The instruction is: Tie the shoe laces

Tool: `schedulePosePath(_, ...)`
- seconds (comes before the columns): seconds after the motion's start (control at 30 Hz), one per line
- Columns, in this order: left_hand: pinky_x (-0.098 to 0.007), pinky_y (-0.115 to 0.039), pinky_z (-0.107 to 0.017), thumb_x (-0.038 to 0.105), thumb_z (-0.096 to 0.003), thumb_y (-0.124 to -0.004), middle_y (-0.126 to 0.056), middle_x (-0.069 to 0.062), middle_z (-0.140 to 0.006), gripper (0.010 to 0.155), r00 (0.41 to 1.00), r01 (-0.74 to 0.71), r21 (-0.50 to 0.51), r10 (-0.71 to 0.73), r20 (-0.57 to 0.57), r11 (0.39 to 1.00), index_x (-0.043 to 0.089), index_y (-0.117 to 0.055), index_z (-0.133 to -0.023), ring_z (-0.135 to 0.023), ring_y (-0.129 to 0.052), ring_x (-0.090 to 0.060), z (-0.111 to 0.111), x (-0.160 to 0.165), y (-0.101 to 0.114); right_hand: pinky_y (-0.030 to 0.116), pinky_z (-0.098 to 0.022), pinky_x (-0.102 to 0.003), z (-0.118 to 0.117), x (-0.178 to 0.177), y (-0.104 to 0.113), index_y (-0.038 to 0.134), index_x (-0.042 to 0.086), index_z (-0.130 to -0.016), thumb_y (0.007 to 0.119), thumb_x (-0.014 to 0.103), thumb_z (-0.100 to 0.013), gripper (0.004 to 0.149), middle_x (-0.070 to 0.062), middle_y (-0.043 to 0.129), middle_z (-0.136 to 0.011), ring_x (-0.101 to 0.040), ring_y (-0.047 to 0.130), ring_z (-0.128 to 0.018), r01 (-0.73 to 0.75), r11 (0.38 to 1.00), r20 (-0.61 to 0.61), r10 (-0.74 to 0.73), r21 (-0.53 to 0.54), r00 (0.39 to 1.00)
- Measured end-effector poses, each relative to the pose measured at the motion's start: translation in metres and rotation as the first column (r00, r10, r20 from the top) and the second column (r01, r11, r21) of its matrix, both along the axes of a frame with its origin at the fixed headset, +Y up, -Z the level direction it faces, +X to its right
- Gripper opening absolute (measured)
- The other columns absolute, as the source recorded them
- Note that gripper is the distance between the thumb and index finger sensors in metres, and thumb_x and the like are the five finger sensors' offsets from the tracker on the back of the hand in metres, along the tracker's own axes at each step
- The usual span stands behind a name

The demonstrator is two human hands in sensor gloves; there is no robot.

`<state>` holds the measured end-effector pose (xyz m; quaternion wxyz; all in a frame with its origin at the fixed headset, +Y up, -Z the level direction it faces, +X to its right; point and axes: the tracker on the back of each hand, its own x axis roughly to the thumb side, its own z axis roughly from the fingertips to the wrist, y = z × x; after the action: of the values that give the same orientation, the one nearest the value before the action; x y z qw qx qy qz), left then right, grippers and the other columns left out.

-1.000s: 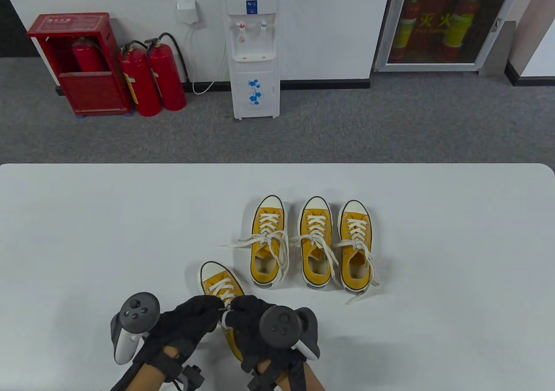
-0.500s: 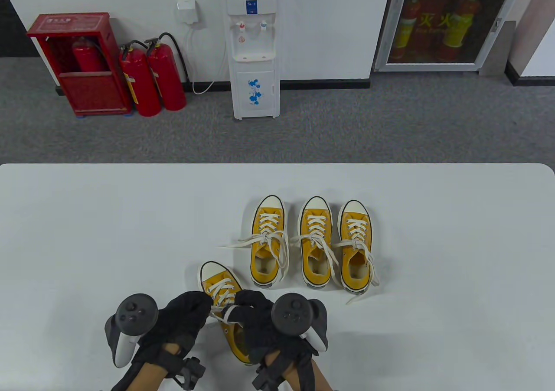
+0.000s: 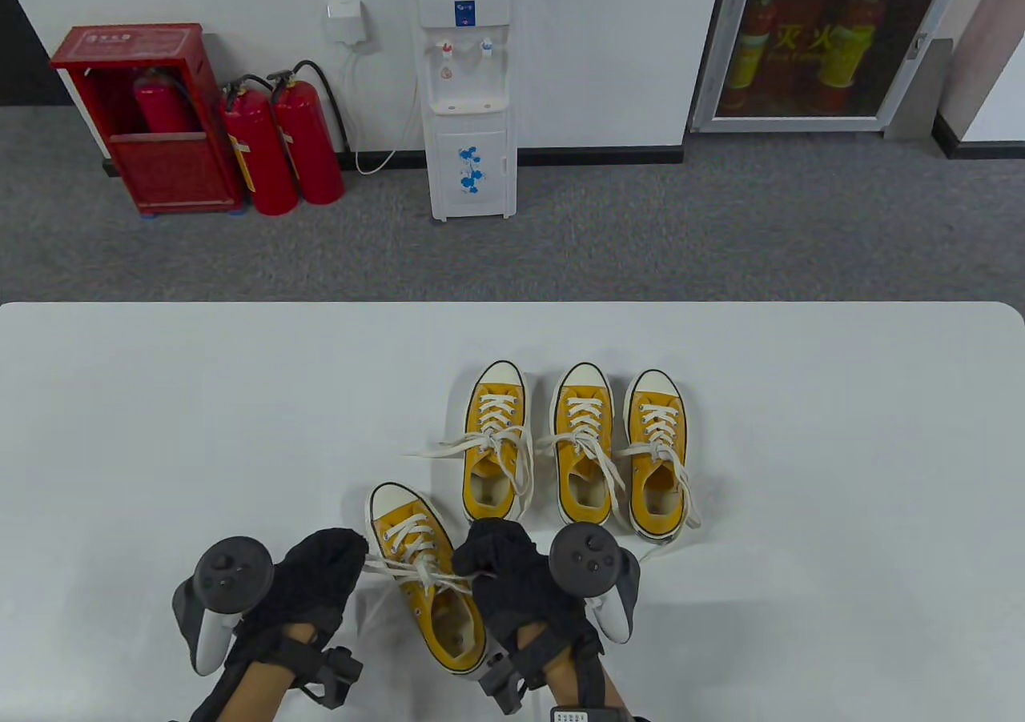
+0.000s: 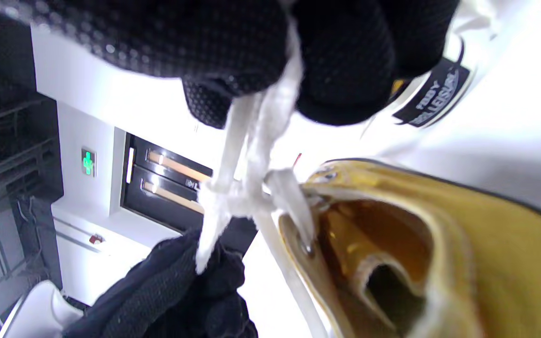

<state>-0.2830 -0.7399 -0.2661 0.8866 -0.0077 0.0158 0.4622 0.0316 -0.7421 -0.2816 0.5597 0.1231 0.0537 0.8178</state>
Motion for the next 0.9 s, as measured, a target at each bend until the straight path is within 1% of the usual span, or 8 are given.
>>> schedulePosePath(0.07,-0.057,-0.078,-0.056,0.044,-0.0485,-0.081,-0.094,-0.005,-0.081,0.04,1.0,-0.007,-0.004,0.007,-0.001,1.0,0.026,-0.084,-0.084,-0.051,-0.101,-0.024,-0.001,-0.003,0.001,0.067,-0.06,-0.054,-0.002,0.006,-0.001,0.084,0.014,-0.081,0.082,0.014,-0.039,0.042,-0.009,0.061,-0.101,-0.021,0.092,-0.051,-0.01,1.0,0.027,0.01,0.009,1.0)
schedulePosePath(0.17,-0.057,-0.077,-0.056,0.044,-0.0484,-0.081,-0.095,-0.005,-0.08,0.04,1.0,-0.004,-0.005,0.004,-0.008,1.0,0.026,-0.085,-0.083,-0.051,-0.101,-0.025,-0.001,-0.006,0.001,0.067,-0.06,-0.054,-0.005,0.014,-0.004,0.086,0.015,-0.081,0.082,0.013,-0.039,0.042,-0.008,0.063,-0.1,-0.021,0.092,-0.049,0.019,1.0,0.06,-0.019,-0.012,0.998)
schedulePosePath(0.3,-0.057,-0.077,-0.056,0.044,-0.0483,-0.081,-0.095,-0.005,-0.079,0.04,0.999,0.043,-0.012,-0.043,-0.018,0.999,0.025,-0.086,-0.083,-0.051,-0.101,-0.025,-0.002,-0.008,0.0,0.069,-0.059,-0.054,-0.009,0.024,-0.007,0.087,0.016,-0.081,0.083,0.014,-0.038,0.043,-0.008,0.066,-0.098,-0.02,0.092,-0.046,0.034,0.999,0.102,-0.032,-0.019,0.994)
schedulePosePath(0.43,-0.058,-0.077,-0.055,0.045,-0.0483,-0.081,-0.096,-0.006,-0.079,0.039,0.997,0.07,-0.04,-0.07,-0.01,0.997,0.025,-0.086,-0.082,-0.05,-0.102,-0.026,-0.003,-0.009,-0.002,0.07,-0.058,-0.053,-0.013,0.033,-0.012,0.088,0.016,-0.08,0.083,0.014,-0.037,0.043,-0.007,0.067,-0.097,-0.019,0.093,-0.045,0.035,0.999,0.13,-0.029,-0.04,0.991)
schedulePosePath(0.67,-0.058,-0.077,-0.056,0.044,-0.0485,-0.081,-0.095,-0.006,-0.079,0.039,0.991,0.137,-0.091,-0.136,0.017,0.986,0.025,-0.087,-0.081,-0.051,-0.101,-0.026,-0.006,-0.011,-0.005,0.07,-0.058,-0.053,-0.016,0.04,-0.019,0.089,0.016,-0.08,0.083,0.014,-0.037,0.044,-0.008,0.069,-0.096,-0.02,0.093,-0.044,0.028,0.997,0.149,-0.017,-0.072,0.989)
schedulePosePath(0.77,-0.058,-0.076,-0.056,0.044,-0.0486,-0.081,-0.095,-0.006,-0.079,0.039,0.981,0.193,-0.091,-0.192,0.021,0.977,0.025,-0.087,-0.081,-0.052,-0.101,-0.027,-0.006,-0.01,-0.005,0.069,-0.058,-0.053,-0.017,0.04,-0.019,0.089,0.016,-0.08,0.083,0.014,-0.037,0.044,-0.007,0.069,-0.096,-0.02,0.093,-0.045,0.02,0.997,0.148,-0.009,-0.073,0.989)
schedulePosePath(0.9,-0.059,-0.076,-0.057,0.044,-0.0487,-0.081,-0.095,-0.006,-0.08,0.039,0.977,0.214,-0.086,-0.212,0.026,0.973,0.025,-0.087,-0.082,-0.053,-0.101,-0.027,-0.006,-0.009,-0.004,0.068,-0.059,-0.054,-0.016,0.039,-0.02,0.089,0.016,-0.081,0.082,0.014,-0.038,0.043,-0.007,0.069,-0.096,-0.02,0.092,-0.046,0.006,0.998,0.148,0.004,-0.067,0.989)
